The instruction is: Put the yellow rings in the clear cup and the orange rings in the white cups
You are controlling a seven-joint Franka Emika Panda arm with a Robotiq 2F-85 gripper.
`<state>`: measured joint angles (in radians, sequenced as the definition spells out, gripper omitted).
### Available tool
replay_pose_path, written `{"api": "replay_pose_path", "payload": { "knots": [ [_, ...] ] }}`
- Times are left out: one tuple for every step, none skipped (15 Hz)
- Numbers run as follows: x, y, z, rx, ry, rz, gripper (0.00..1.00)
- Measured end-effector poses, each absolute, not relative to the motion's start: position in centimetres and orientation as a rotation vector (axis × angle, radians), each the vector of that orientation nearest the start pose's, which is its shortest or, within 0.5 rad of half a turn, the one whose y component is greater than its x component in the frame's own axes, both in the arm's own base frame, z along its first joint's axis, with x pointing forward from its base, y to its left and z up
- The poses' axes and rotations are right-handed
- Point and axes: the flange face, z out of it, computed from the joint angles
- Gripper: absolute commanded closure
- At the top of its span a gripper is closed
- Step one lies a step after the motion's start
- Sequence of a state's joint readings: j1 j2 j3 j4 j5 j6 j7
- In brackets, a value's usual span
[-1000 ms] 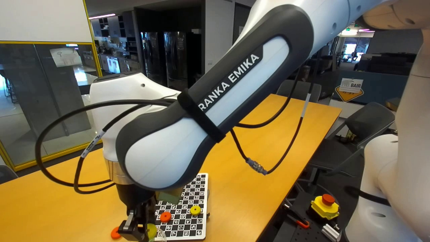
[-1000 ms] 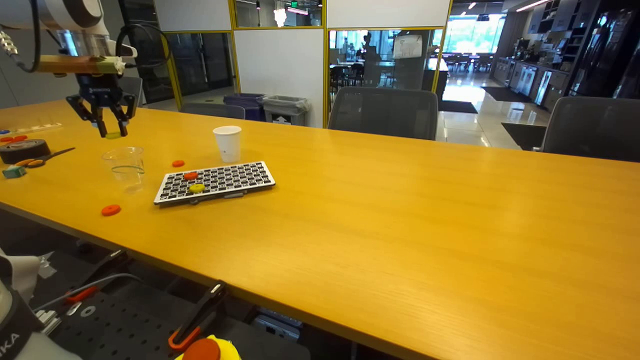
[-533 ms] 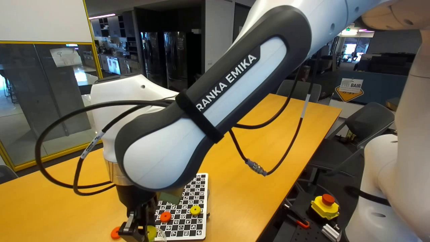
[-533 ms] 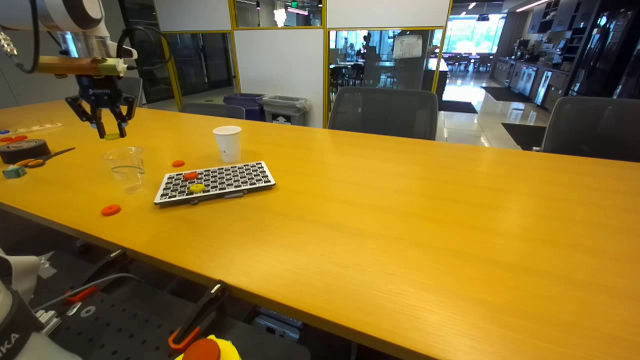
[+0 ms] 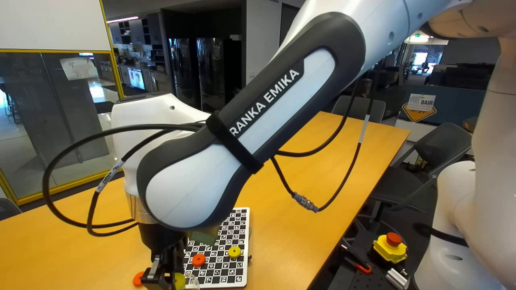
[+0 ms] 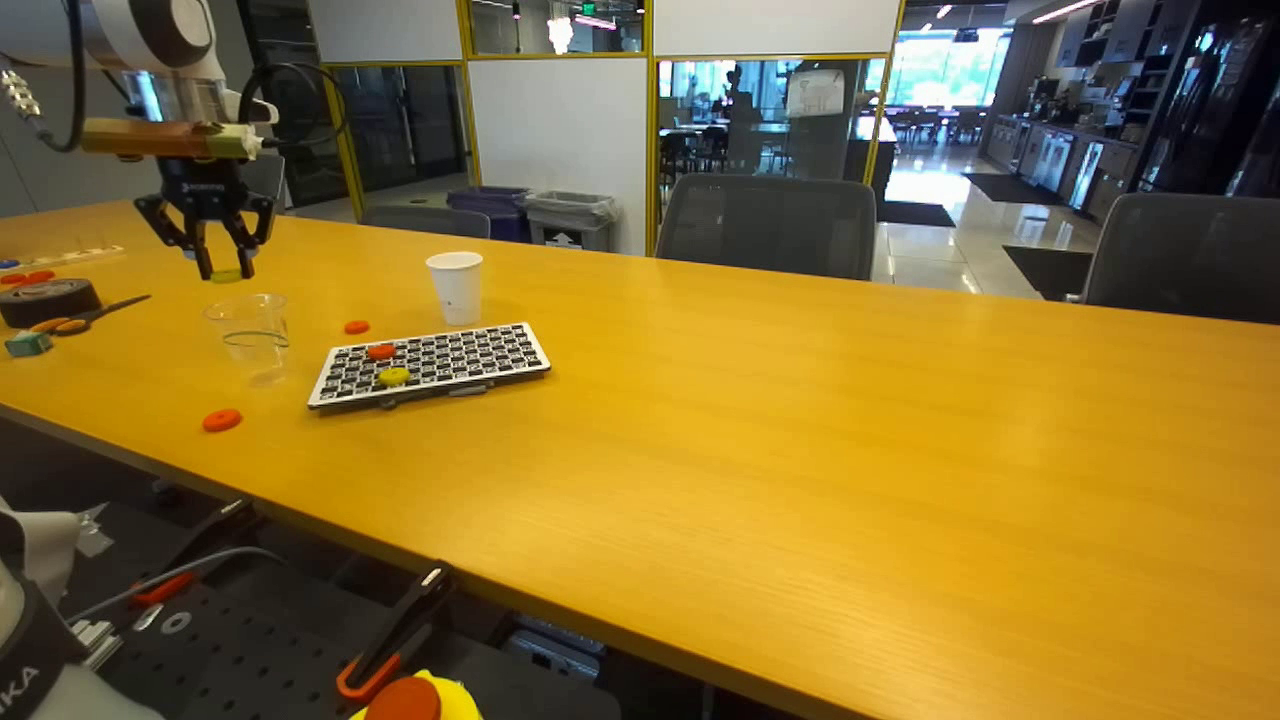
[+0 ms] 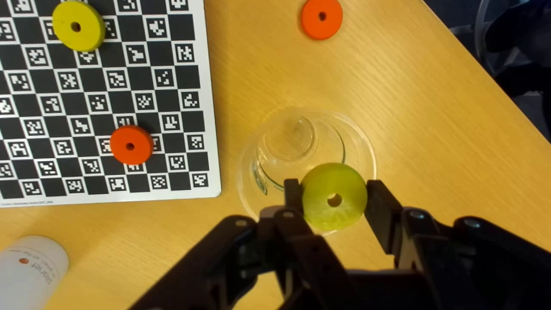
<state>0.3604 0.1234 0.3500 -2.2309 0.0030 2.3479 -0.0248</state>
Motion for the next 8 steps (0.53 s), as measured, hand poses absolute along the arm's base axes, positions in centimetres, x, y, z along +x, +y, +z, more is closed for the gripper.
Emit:
{"api": "replay_pose_path", "payload": {
  "knots": [
    [40.93,35.06,31.93,-2.893,-1.105,0.025,0.33],
    [40.99,35.05,31.82,-2.891,-1.104,0.029,0.26],
    [41.05,35.02,31.72,-2.890,-1.102,0.033,0.19],
    [41.12,34.98,31.62,-2.888,-1.101,0.036,0.12],
    [41.19,34.94,31.56,-2.888,-1.100,0.038,0.04],
    [41.29,34.88,31.52,-2.887,-1.097,0.039,0.01],
    [41.40,34.82,31.50,-2.888,-1.095,0.040,0.00],
    [41.53,34.72,31.52,-2.889,-1.091,0.038,0.00]
  ]
}}
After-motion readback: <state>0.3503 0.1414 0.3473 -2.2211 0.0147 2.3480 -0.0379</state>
